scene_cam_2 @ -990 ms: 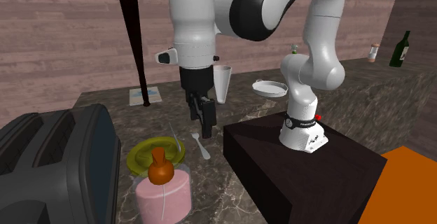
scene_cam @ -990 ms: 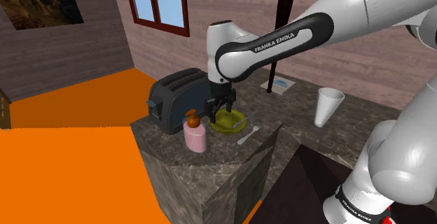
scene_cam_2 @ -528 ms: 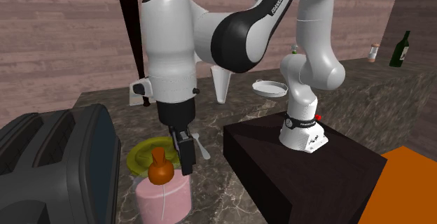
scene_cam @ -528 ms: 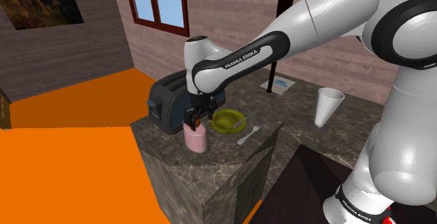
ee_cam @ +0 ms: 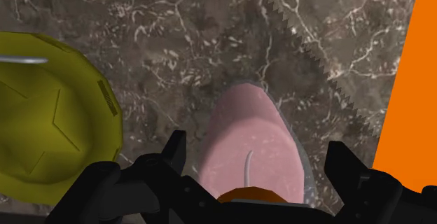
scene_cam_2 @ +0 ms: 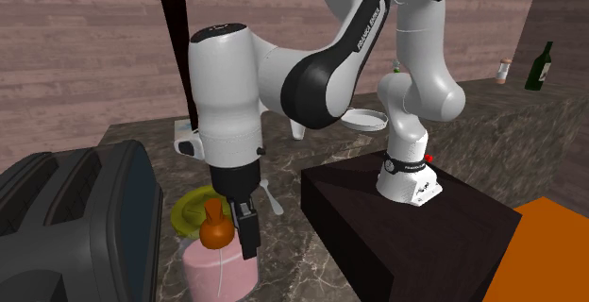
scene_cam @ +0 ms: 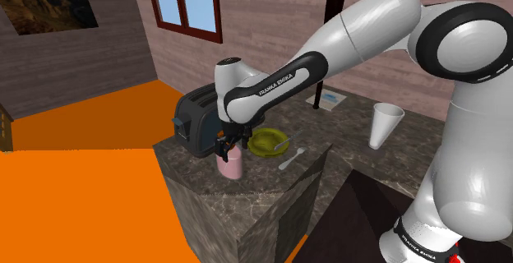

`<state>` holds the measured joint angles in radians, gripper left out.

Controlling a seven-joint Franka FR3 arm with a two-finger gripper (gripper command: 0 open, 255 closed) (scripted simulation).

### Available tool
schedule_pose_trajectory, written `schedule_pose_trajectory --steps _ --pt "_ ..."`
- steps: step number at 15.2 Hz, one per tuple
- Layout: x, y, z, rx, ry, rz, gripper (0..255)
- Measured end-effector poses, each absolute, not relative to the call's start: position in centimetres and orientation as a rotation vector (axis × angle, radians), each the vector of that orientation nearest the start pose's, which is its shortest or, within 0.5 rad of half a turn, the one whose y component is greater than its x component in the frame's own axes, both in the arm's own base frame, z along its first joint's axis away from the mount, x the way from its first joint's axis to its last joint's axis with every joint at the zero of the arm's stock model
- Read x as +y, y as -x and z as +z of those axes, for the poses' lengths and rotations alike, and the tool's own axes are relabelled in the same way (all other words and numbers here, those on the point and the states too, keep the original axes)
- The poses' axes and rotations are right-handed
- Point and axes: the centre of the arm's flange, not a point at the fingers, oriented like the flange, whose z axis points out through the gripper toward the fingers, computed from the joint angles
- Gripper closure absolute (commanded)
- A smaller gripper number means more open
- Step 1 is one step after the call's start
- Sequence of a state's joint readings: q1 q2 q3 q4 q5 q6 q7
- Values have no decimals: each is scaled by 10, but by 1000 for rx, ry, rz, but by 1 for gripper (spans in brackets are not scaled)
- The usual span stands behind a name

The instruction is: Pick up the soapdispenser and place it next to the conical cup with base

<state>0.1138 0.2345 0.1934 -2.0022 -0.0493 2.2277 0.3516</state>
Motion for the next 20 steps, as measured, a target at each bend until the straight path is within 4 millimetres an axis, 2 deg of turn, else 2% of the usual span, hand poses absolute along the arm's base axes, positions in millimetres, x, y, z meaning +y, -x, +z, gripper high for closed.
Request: schedule_pose_trajectory --steps 6,7,17,20 --pt "174 -568 339 30 3137 8 0" --pt "174 -568 339 30 3137 8 255" --pt "174 -568 339 30 3137 8 255" --pt "174 -567 350 30 3137 9 255"
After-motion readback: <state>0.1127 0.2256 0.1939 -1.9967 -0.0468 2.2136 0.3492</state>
